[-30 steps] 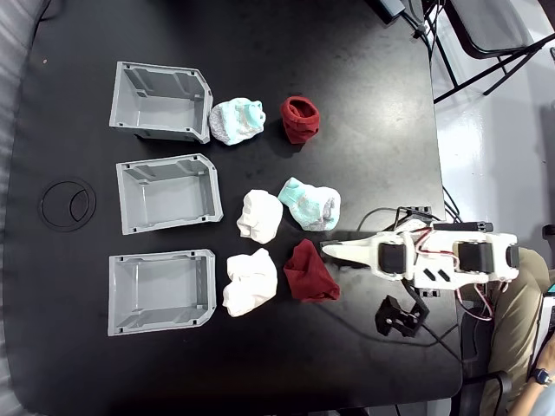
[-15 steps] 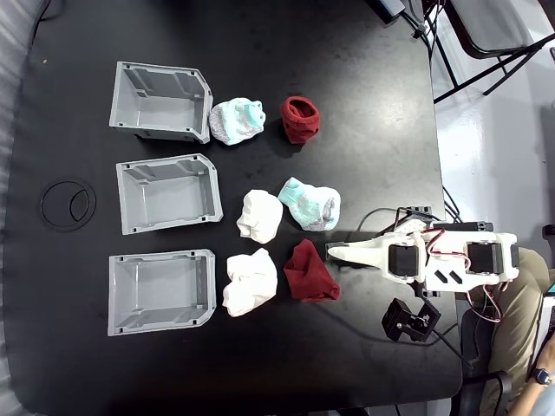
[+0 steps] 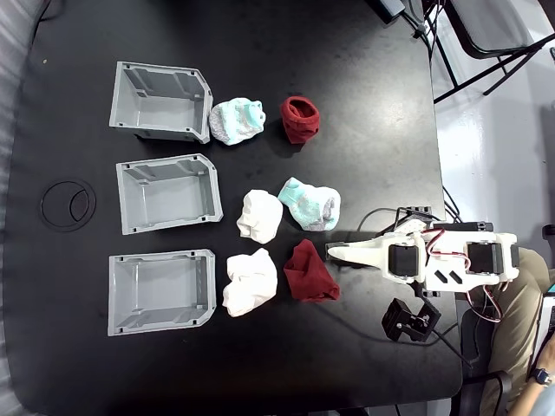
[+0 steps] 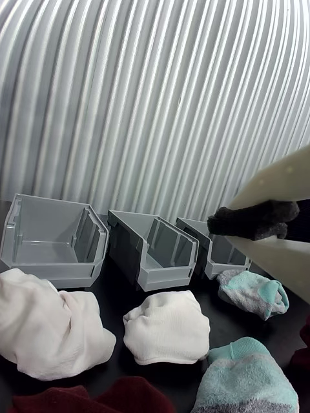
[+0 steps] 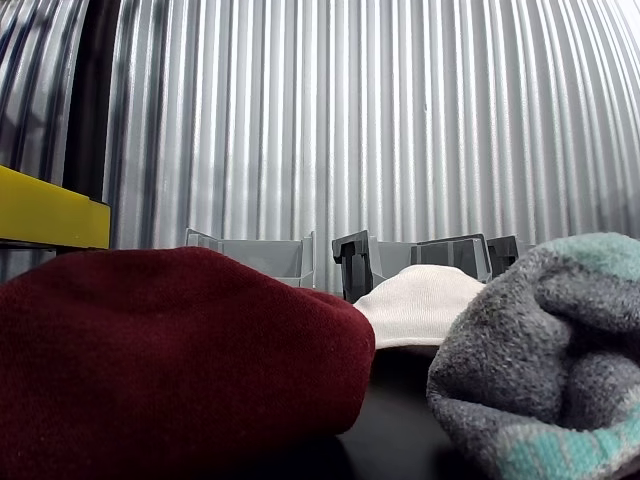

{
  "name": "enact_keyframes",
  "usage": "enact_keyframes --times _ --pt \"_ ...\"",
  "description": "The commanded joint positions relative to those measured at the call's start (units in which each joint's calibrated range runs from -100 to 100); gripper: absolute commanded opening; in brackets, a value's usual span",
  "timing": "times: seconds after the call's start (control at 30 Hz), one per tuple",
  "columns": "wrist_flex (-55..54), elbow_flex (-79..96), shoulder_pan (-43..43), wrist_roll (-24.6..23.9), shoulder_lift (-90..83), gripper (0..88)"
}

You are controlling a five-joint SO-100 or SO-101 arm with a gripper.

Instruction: Put the sock in the container

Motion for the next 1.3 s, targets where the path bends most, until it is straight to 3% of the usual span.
enact_keyframes --times 0.0,1.27 --pt "0.33 -2.00 -0.28 -0.28 0.08 1.3" --pt "0.41 0.43 -0.20 -0.28 0.08 1.3"
